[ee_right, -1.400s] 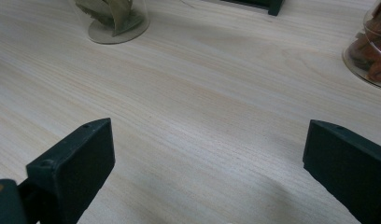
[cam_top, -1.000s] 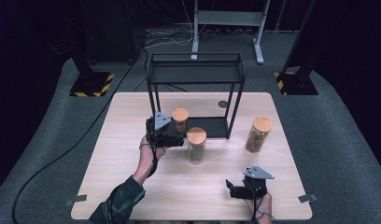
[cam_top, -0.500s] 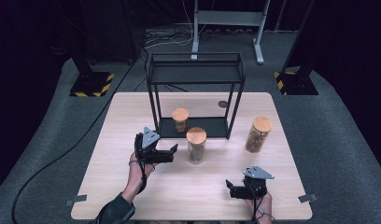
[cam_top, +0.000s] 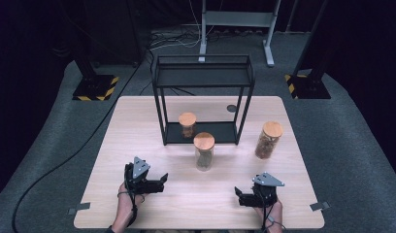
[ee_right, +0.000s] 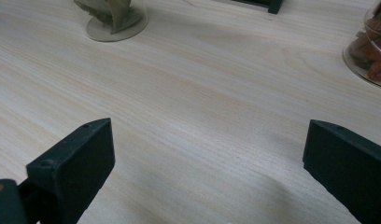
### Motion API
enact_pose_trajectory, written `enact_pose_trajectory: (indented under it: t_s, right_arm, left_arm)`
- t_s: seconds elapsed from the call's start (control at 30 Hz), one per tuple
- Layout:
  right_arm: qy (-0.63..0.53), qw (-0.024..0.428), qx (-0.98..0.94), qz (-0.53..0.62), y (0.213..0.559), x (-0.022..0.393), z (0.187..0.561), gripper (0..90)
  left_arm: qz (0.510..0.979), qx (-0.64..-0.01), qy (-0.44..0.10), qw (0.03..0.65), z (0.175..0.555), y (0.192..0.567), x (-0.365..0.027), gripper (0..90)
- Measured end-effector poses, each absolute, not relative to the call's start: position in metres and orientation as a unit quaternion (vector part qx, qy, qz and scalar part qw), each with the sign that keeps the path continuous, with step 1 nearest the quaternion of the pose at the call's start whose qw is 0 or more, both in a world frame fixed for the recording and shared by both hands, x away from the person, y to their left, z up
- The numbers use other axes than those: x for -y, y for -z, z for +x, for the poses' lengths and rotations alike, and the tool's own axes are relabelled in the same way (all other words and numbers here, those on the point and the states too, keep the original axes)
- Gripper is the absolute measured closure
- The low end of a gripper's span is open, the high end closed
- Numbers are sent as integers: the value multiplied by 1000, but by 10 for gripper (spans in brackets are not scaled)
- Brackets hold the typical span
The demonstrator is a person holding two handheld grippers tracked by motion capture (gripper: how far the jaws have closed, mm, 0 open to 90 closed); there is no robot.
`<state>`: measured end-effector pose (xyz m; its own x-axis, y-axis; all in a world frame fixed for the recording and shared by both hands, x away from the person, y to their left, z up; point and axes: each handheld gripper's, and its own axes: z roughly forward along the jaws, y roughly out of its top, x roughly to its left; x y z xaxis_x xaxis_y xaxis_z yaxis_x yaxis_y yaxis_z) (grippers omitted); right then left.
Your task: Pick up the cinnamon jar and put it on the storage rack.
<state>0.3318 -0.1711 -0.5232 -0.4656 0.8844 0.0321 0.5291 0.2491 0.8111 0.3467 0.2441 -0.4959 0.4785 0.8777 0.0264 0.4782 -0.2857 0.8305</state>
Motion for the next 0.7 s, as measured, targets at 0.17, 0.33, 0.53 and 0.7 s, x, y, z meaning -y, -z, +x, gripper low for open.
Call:
enact_pose_trajectory:
  t_s: [0.17, 0.33, 0.53, 0.7]
  right_arm:
    - [-398, 225, -757, 467, 523, 171, 332, 17]
    - [-398, 224, -757, 467, 523, 171, 332, 17]
    - [-398, 224, -757, 467, 523, 171, 332, 17]
    - [-397, 224, -758, 466, 523, 171, 332, 16]
  left_arm:
    - [757, -466, -242, 388, 336, 509, -255, 1]
    - [759, -481, -235, 372, 328, 519, -263, 1]
    - [761, -493, -230, 355, 324, 526, -269, 3]
    - [768, -494, -229, 336, 324, 527, -269, 8]
